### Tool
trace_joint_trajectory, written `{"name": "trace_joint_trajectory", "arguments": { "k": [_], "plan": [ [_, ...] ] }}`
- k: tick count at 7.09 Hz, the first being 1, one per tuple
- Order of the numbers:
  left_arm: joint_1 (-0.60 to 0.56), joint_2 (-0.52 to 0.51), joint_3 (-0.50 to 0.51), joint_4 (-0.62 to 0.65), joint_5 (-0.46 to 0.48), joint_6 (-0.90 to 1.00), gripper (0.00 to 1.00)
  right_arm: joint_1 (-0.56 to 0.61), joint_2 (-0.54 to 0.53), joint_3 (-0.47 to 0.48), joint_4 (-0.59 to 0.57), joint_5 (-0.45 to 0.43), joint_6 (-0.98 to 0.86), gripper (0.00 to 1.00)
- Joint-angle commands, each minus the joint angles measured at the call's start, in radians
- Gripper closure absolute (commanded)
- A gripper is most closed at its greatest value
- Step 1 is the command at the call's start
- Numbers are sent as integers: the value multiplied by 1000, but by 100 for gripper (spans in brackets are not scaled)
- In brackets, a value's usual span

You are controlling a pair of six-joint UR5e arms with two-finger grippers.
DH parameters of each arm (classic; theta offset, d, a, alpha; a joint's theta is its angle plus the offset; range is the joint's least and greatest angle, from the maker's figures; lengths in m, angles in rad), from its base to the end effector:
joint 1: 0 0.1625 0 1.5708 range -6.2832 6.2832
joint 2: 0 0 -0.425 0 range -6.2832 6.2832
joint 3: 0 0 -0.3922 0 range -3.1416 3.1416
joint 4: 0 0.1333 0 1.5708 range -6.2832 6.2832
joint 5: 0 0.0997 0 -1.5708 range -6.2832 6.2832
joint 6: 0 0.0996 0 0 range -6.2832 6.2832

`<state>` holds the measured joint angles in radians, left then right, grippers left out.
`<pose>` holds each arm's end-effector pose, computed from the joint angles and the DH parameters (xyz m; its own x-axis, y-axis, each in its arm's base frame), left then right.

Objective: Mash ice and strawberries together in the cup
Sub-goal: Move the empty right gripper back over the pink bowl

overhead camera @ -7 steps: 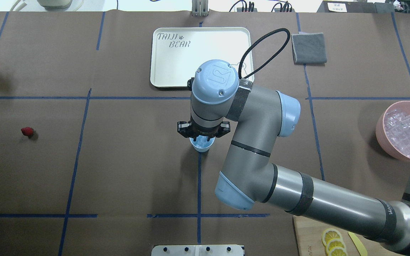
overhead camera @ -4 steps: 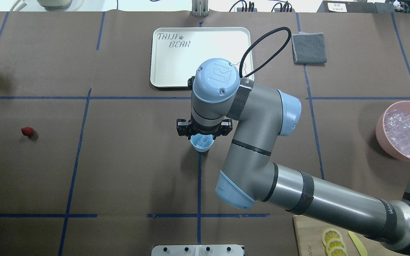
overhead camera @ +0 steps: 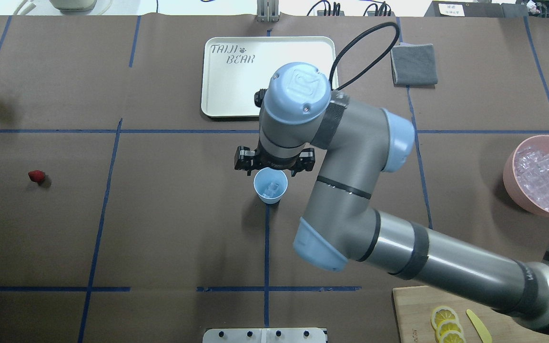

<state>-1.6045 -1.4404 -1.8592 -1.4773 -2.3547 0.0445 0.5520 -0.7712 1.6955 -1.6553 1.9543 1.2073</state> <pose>-0.0776 -0.4337 0.5861 0.7101 0.0660 -0.7010 0.0020 0.9954 0.0957 -0.5255 -0.4364 0.1331 0.6199 -0.0055 0.7847 -0.0307 0.9990 0.0312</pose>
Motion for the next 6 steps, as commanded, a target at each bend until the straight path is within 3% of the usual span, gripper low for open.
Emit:
{"name": "trace_joint_trajectory", "arguments": {
  "k": [1,3,6],
  "plan": [
    [0,0,-3,0,0,0,0,89,-133,224,-73,26,-18,1],
    [0,0,-2,0,2,0,0,182,-319,470,-81,29,-52,1],
    [0,0,-14,0,2,0,0,306,-628,627,-60,49,-298,1]
  ]
}}
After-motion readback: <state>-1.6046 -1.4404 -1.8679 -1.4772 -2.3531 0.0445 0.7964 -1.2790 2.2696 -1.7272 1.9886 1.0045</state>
